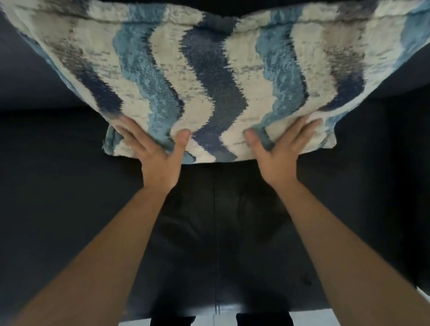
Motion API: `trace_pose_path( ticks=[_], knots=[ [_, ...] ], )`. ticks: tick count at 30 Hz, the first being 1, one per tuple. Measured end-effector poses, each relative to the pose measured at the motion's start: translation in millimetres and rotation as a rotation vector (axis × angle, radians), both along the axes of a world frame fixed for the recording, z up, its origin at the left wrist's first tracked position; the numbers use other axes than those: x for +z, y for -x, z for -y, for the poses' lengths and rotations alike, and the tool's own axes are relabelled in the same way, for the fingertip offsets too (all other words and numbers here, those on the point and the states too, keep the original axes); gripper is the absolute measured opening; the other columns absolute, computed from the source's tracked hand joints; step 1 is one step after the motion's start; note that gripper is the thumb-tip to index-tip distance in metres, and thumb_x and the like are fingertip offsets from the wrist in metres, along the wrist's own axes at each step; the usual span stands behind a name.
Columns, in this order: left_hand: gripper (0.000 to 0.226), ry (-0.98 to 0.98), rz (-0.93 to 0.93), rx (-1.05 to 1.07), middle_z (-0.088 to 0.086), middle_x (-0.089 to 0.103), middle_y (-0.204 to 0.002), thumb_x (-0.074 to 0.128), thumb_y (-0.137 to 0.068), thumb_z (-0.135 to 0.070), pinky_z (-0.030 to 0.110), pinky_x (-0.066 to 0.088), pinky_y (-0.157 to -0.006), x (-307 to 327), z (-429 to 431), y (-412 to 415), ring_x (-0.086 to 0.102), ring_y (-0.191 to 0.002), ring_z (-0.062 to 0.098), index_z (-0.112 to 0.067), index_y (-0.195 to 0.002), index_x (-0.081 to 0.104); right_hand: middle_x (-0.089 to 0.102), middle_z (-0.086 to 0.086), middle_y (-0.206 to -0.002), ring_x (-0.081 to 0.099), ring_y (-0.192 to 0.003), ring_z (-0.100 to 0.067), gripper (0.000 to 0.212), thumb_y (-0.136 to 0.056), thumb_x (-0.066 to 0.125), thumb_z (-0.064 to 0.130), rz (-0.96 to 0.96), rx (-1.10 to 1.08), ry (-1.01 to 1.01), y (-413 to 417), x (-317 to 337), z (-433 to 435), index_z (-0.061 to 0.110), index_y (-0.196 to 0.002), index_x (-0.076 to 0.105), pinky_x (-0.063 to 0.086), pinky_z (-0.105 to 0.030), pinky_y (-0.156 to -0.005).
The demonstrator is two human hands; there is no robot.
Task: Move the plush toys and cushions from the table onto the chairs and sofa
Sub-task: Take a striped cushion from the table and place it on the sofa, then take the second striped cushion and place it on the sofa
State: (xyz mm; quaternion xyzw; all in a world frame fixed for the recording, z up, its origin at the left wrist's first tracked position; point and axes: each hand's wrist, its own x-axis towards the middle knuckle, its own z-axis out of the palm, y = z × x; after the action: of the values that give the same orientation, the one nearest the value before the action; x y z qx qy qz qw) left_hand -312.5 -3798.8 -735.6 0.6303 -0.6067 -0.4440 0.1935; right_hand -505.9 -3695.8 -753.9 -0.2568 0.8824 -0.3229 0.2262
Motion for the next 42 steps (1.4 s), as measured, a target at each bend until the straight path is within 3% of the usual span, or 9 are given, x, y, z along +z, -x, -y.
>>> trace_pose_path(
  ticks=[5, 8, 11, 16, 20, 24, 32, 38, 42],
  knots=[
    [0.121, 0.076, 0.060, -0.081, 0.019, -0.030, -0.165, 0.053, -0.087, -0.074, 0.048, -0.004, -0.123, 2, -6, -18, -0.022, -0.154, 0.033, -0.011, -0.158, -0.021, -0.024, -0.021, -0.166, -0.017, -0.155, -0.037, 0.127, -0.080, 0.061, 0.077, -0.022, -0.020, 0.035, -6, 6, -7, 0.010, -0.161, -0.011, -0.006, -0.054, -0.125],
    [0.104, 0.504, 0.308, -0.138, 0.050, -0.003, -0.156, 0.056, -0.098, -0.057, 0.063, 0.013, -0.122, 17, -10, -24, 0.001, -0.152, 0.052, -0.003, -0.160, -0.007, -0.008, -0.039, -0.161, -0.003, -0.154, -0.047, 0.110, -0.089, 0.063, 0.065, -0.272, 0.076, 0.208, -11, 27, -23, 0.016, -0.162, -0.002, 0.014, -0.065, -0.121],
    [0.087, 0.788, 0.484, -0.289, 0.055, 0.019, -0.149, 0.052, -0.099, -0.058, 0.070, 0.015, -0.118, 17, 21, -7, 0.016, -0.143, 0.066, -0.013, -0.162, 0.011, 0.006, -0.054, -0.149, 0.007, -0.146, -0.061, 0.106, -0.085, 0.070, 0.063, -0.625, 0.246, 0.211, 5, 33, 9, 0.024, -0.162, 0.010, 0.014, -0.071, -0.118],
    [0.082, 0.625, 0.664, -0.308, 0.041, 0.013, -0.160, 0.030, -0.101, -0.067, 0.074, 0.008, -0.116, 12, 36, 10, 0.010, -0.149, 0.060, -0.014, -0.161, 0.019, 0.018, -0.046, -0.155, 0.013, -0.144, -0.066, 0.100, -0.087, 0.048, 0.080, -0.664, 0.190, -0.059, 6, 33, 40, 0.008, -0.155, 0.036, 0.013, -0.072, -0.116],
    [0.071, 0.502, 0.493, -0.351, 0.033, 0.005, -0.166, 0.036, -0.107, -0.052, 0.062, 0.008, -0.123, 34, 2, -11, 0.003, -0.154, 0.051, -0.013, -0.162, 0.013, 0.015, -0.042, -0.159, 0.010, -0.149, -0.059, 0.090, -0.094, 0.059, 0.064, -0.546, 0.261, 0.000, -7, 39, -3, 0.003, -0.156, 0.034, 0.015, -0.065, -0.120],
    [0.067, 0.260, 0.290, -0.374, 0.011, 0.003, -0.172, 0.028, -0.109, -0.046, 0.039, 0.006, -0.128, 93, -50, -40, 0.003, -0.159, 0.025, -0.013, -0.163, 0.009, 0.003, -0.012, -0.171, 0.003, -0.158, -0.027, 0.079, -0.101, 0.050, 0.056, -0.089, 0.355, -0.051, -19, 87, -49, 0.018, -0.162, 0.018, 0.022, -0.054, -0.124],
    [0.068, -0.200, 0.086, -0.190, -0.010, 0.023, -0.168, 0.032, -0.097, -0.057, 0.035, 0.019, -0.126, 359, -140, -86, 0.021, -0.152, 0.004, -0.034, -0.160, 0.021, 0.029, 0.014, -0.164, 0.025, -0.150, -0.002, 0.069, -0.096, 0.039, 0.064, 0.199, 0.352, -0.107, -55, 336, -140, 0.031, -0.156, 0.034, 0.030, -0.038, -0.123],
    [0.065, -0.058, -0.068, -0.126, -0.011, 0.040, -0.159, 0.043, -0.095, -0.053, 0.038, 0.032, -0.121, 525, -162, -125, 0.039, -0.144, 0.006, -0.035, -0.156, 0.033, 0.046, 0.017, -0.153, 0.043, -0.139, 0.002, 0.060, -0.098, 0.042, 0.064, 0.194, 0.199, 0.139, -75, 506, -183, 0.035, -0.150, 0.043, 0.041, -0.037, -0.116],
    [0.070, 0.077, -0.176, -0.123, -0.011, 0.050, -0.151, 0.054, -0.086, -0.047, 0.035, 0.039, -0.114, 571, -167, -165, 0.049, -0.136, 0.003, -0.029, -0.153, 0.041, 0.050, 0.018, -0.148, 0.048, -0.126, 0.018, 0.063, -0.092, 0.051, 0.054, 0.234, -0.007, 0.333, -96, 574, -216, 0.035, -0.152, 0.042, 0.043, -0.004, -0.095]
  ],
)
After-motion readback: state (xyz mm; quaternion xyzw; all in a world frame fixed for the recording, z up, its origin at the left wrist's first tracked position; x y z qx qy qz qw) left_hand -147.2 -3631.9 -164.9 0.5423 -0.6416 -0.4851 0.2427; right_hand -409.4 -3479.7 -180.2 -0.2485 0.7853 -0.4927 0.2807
